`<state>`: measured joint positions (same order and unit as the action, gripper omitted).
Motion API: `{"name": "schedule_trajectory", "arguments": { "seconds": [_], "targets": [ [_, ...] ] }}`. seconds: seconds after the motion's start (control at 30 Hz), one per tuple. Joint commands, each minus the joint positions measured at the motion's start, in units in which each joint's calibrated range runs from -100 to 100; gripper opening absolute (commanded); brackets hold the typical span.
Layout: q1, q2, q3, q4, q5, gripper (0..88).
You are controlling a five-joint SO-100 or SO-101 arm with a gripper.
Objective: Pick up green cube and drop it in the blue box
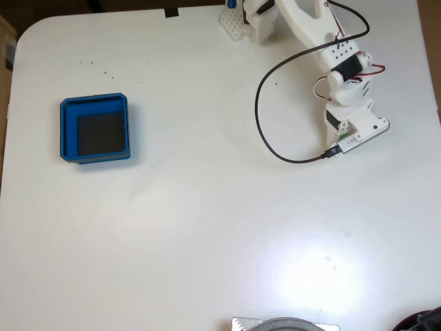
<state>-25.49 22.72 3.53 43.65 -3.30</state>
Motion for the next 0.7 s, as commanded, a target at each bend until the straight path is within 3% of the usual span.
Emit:
{"name": "schedule_trajectory", "arguments": {
  "seconds": [0.0,0.33,0.67],
  "targets": [
    [0.2,-1.4,-3.6,-0.3,0.1,23.3],
    [0.4,-1.4,-3.4,-0.3,-0.2,2.7],
    [0.4,-1.4,-3.4,-0.2,-0.2,1.2]
  ]
}}
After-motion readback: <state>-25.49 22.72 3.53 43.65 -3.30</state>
